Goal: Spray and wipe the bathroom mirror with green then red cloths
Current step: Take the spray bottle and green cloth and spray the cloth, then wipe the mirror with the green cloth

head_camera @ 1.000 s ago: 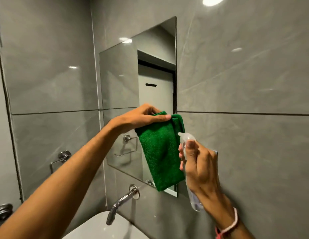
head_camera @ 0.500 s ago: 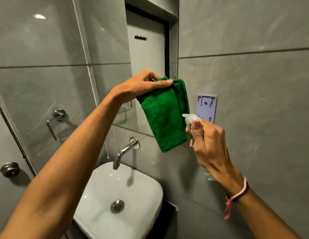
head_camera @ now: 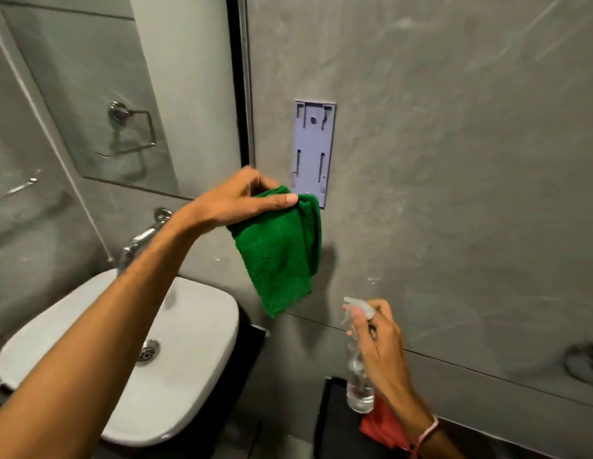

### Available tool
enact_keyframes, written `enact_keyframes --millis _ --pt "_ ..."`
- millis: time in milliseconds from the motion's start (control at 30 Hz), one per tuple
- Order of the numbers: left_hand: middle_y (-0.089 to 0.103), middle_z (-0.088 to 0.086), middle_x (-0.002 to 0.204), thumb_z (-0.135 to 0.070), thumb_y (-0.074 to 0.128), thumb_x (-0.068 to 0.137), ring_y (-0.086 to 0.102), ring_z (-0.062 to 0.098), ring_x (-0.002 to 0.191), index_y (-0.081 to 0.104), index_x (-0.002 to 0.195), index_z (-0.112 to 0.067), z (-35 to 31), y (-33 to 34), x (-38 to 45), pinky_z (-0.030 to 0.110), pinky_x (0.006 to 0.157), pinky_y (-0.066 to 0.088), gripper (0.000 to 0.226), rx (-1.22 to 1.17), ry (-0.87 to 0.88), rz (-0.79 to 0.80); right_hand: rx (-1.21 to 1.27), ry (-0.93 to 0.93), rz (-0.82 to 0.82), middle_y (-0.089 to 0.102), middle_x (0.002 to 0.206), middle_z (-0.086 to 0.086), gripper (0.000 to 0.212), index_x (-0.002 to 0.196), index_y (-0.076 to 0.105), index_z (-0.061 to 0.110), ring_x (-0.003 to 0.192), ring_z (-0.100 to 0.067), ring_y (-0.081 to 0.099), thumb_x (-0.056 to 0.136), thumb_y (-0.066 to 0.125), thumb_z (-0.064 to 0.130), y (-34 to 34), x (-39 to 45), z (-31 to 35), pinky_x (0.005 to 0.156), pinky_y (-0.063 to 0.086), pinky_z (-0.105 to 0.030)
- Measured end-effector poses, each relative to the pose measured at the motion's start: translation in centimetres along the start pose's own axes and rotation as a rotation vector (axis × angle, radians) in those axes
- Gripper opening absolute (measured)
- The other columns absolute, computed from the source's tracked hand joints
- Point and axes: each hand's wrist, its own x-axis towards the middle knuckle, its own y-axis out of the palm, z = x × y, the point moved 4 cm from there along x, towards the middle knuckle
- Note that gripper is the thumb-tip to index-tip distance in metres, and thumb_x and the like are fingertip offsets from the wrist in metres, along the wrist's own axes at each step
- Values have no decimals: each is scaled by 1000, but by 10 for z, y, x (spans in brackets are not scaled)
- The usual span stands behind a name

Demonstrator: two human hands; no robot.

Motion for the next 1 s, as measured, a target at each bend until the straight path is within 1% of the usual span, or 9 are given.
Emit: enact_keyframes --millis 133,267,367,533,633,700,833,900,1000 --pt "64 -2 56 -37 65 95 61 8 45 74 76 -4 35 47 -3 17 40 44 39 -40 -34 64 39 195 70 58 96 -2 27 109 71 51 82 -15 65 102 67 25 14 -21 -64 78 54 -31" --pt "63 5 60 -34 66 96 61 15 53 72 73 -10 67 93 -9 26 47 46 34 -84 -91 128 -25 282 66 66 100 15 38 106 70 50 96 5 67 96 75 13 22 -28 -116 87 52 -11" --pt "67 26 71 -35 66 95 65 23 59 73 78 -3 86 112 -15 33 54 48 37 -85 -128 136 -102 414 119 72 116 -3 25 120 80 23 108 -25 70 96 75 16 27 -28 -152 99 59 -43" --pt "65 20 68 -35 67 94 65 22 62 72 77 -2 106 124 -27 34 57 48 38 -88 -196 142 -148 537 111 80 95 -23 11 96 81 -2 89 -35 77 93 76 7 28 -30 -177 85 63 -57" --pt "66 25 72 -35 66 95 64 23 63 72 79 0 109 122 -29 35 58 49 39 -72 -216 145 -150 607 119 75 87 -13 20 79 75 13 98 -45 75 95 72 1 26 -36 -186 72 62 -39" --pt "66 26 73 -33 66 96 65 24 64 72 80 1 103 117 -30 36 59 49 38 -58 -214 154 -174 625 213 70 113 -14 8 103 74 14 110 -37 69 98 71 9 25 -38 -187 82 54 -27" --pt "72 30 93 -28 64 97 70 43 85 74 95 5 76 99 -30 54 73 59 35 10 -173 225 -257 446 306 71 133 -13 47 130 71 10 125 -29 67 91 82 32 31 -5 -144 108 53 -38" --pt "75 29 98 -24 66 97 72 43 89 76 100 4 51 86 -27 60 78 57 30 34 -137 259 -67 331 312 78 126 -2 58 128 74 24 122 -20 72 78 88 51 33 27 -85 105 58 -40" --pt "76 27 105 -17 67 96 74 40 96 75 109 4 -3 48 -23 62 83 57 26 62 -27 261 221 163 619 80 125 10 57 121 73 46 120 -7 73 70 84 70 43 67 27 97 60 -26"
